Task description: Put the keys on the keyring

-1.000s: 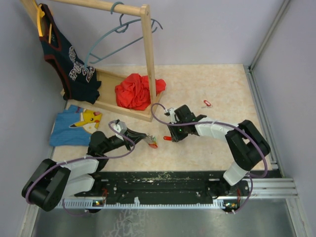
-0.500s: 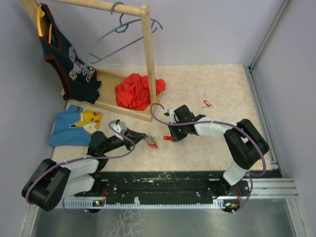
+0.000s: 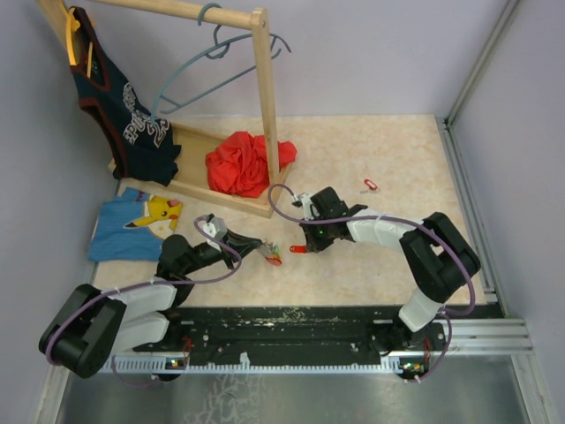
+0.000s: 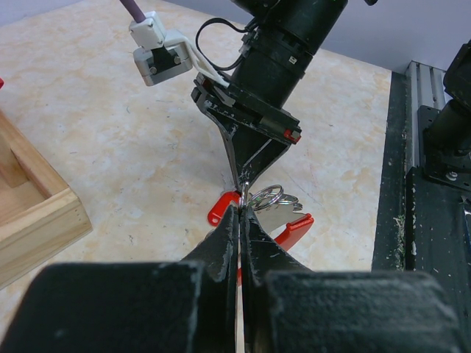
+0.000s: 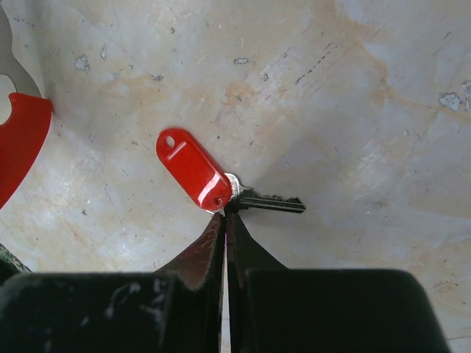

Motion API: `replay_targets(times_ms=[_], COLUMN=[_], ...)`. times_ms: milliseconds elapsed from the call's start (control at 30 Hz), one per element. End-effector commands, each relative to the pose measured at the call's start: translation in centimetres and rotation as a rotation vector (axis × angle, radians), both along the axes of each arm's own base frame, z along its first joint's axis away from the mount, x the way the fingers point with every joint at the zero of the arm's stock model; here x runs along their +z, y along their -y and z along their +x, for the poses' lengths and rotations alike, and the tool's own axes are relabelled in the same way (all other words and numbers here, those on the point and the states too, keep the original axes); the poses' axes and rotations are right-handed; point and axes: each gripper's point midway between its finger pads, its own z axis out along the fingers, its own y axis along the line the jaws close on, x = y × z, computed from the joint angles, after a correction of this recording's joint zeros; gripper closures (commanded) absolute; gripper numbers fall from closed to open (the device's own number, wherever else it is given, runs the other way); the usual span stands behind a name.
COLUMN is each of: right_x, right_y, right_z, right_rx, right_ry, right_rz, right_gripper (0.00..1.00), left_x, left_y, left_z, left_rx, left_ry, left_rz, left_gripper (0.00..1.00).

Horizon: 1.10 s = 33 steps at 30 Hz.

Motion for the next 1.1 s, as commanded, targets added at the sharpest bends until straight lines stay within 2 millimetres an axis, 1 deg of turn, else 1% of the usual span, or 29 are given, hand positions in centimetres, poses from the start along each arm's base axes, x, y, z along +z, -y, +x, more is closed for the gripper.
replay_targets(times_ms=[0,100,167,300,400,533,700,767,933,1067], right_x=[3.2,5.1,6.9,9.6,11.5,13.7,15.2,15.6,16.0,15.8], right_y=[-1.1,-0.8,-0.8,-0.9,-1.2,-2.0,-2.6,-2.9,-3.8,-4.9], right_z=[2.1,2.6,2.9,3.1,3.1,2.6,1.9,1.3,-0.4,-1.6], right_rx=[0.039,0.094,0.118,0.175,0.212,0.263,0.316,0.342,0.487,0.567], right_ry=[0.115,0.213,0.289,0.4,0.479,0.584,0.678,0.692,0.714,0.774], right_rz=[0.062,0.064,0.085,0.116,0.159,0.249,0.33,0.363,0.406,0.406], right_gripper=[1.0,1.0,1.0,1.0,1.0,1.0,1.0,1.0,1.0,1.0], left_x=[0.4,0.7,0.8,1.1,1.1,1.5,2.1,1.9,0.8,0.5], left_y=[-0.1,-0.2,-0.2,0.0,0.3,1.0,1.2,1.1,1.0,1.1], left_z=[-0.1,0.0,0.1,0.2,0.1,0.3,0.3,0.2,-0.3,-0.9], left_rx=[-0.003,0.001,-0.004,-0.02,-0.052,-0.104,-0.17,-0.194,-0.232,-0.266], left_ry=[0.027,0.048,0.062,0.116,0.16,0.207,0.258,0.257,0.249,0.26], left_rz=[-0.006,-0.01,-0.009,-0.01,-0.008,-0.012,-0.024,-0.02,0.0,0.006], left_gripper=[0.99,0.99,0.99,0.99,0.99,0.99,0.99,0.99,0.99,0.99])
